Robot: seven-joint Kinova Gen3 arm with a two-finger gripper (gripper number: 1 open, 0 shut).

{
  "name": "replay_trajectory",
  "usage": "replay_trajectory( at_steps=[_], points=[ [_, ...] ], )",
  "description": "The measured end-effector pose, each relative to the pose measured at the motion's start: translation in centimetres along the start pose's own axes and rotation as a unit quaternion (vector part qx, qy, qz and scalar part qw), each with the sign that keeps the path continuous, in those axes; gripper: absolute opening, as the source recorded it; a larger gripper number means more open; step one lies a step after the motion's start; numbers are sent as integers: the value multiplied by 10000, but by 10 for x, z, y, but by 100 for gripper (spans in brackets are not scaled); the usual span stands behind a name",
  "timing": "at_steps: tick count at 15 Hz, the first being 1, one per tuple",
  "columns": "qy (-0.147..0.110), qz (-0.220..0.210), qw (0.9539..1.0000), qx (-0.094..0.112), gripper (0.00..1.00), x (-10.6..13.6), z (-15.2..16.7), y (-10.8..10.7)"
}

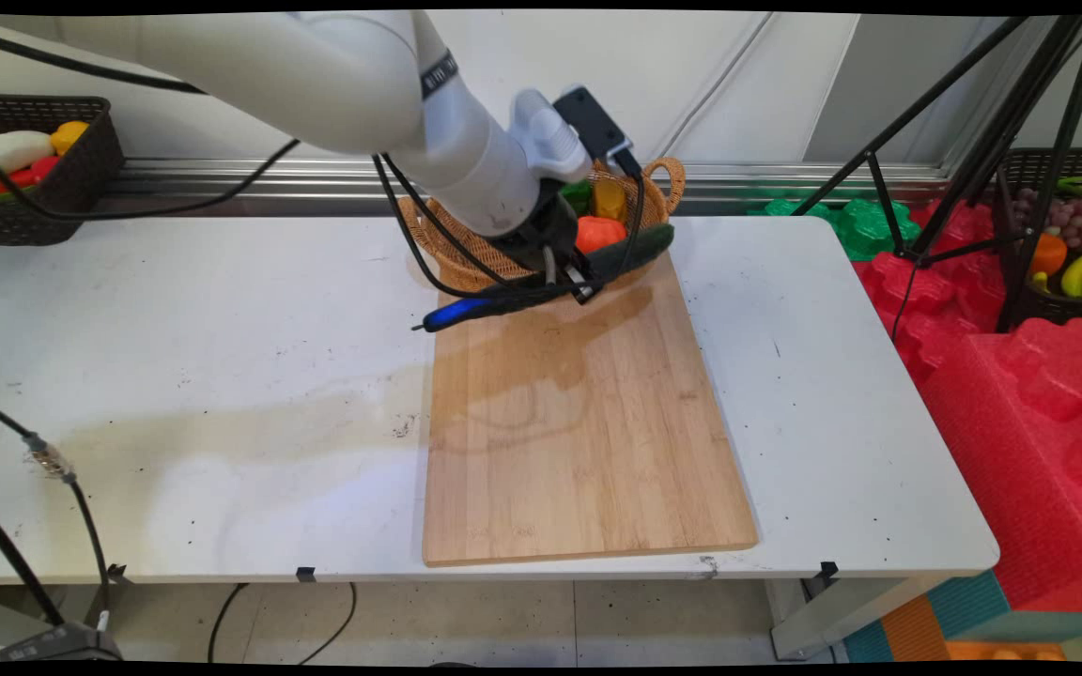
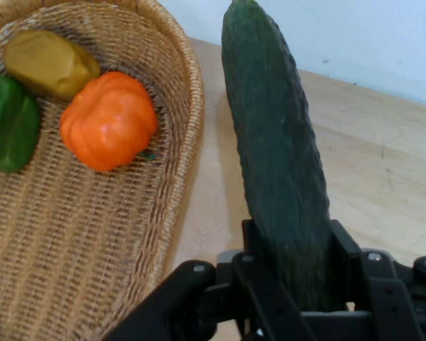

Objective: Place the picked object on the cutting board

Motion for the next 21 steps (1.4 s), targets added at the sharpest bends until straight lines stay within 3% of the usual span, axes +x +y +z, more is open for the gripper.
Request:
replay_trajectory(
  at_steps=[11,21],
  points=[
    [-150,373,9987,-314,0,-26,72,5],
    [-120,653,9966,-489,0,-43,104,8]
  ],
)
